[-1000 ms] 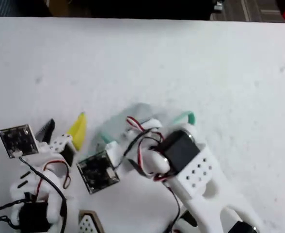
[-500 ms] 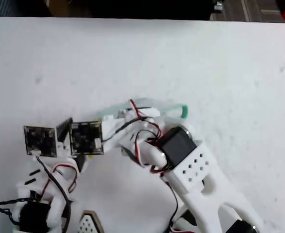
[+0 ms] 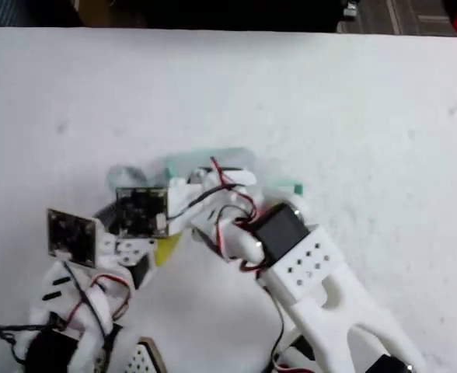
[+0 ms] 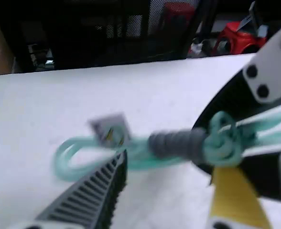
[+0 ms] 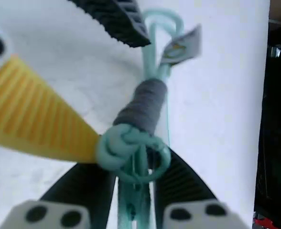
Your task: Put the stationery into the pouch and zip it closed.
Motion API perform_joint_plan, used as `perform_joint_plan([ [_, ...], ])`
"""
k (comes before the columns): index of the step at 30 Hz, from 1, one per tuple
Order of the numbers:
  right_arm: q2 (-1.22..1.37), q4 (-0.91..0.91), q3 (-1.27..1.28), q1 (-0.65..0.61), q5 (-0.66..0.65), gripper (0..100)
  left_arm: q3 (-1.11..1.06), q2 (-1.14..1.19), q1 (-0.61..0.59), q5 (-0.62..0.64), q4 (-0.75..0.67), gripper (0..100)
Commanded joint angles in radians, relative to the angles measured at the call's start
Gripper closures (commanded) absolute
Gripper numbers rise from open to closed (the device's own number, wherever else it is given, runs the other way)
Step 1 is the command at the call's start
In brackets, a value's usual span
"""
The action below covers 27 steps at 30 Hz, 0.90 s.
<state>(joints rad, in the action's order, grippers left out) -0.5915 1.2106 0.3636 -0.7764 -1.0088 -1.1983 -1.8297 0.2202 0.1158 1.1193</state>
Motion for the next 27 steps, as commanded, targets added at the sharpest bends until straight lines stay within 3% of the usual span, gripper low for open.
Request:
perform_joint_plan([
  [1, -0.041, -0.004, 0.003, -0.010, -0.043, 98.1, 0.049, 0.007, -0.085, 0.014, -0.074, 74],
  [5, -0.111, -0.013, 0.003, -0.007, -0.051, 98.1, 0.064, 0.005, -0.147, 0.014, -0.074, 74],
  [8, -0.140, -0.021, 0.003, -0.005, -0.051, 98.1, 0.068, 0.005, -0.077, -0.017, -0.043, 73],
  [11, -0.148, -0.016, 0.003, -0.005, -0.051, 98.1, 0.069, 0.005, 0.021, -0.138, -0.040, 71],
  [15, -0.154, 0.001, 0.003, -0.005, -0.051, 98.1, 0.071, 0.005, 0.045, -0.216, -0.058, 71],
  [25, -0.156, 0.030, 0.003, -0.010, -0.057, 98.1, 0.066, 0.004, 0.058, -0.224, -0.064, 71],
  [27, -0.156, 0.030, -0.002, -0.010, -0.058, 98.1, 0.060, 0.004, 0.104, -0.224, -0.057, 71],
])
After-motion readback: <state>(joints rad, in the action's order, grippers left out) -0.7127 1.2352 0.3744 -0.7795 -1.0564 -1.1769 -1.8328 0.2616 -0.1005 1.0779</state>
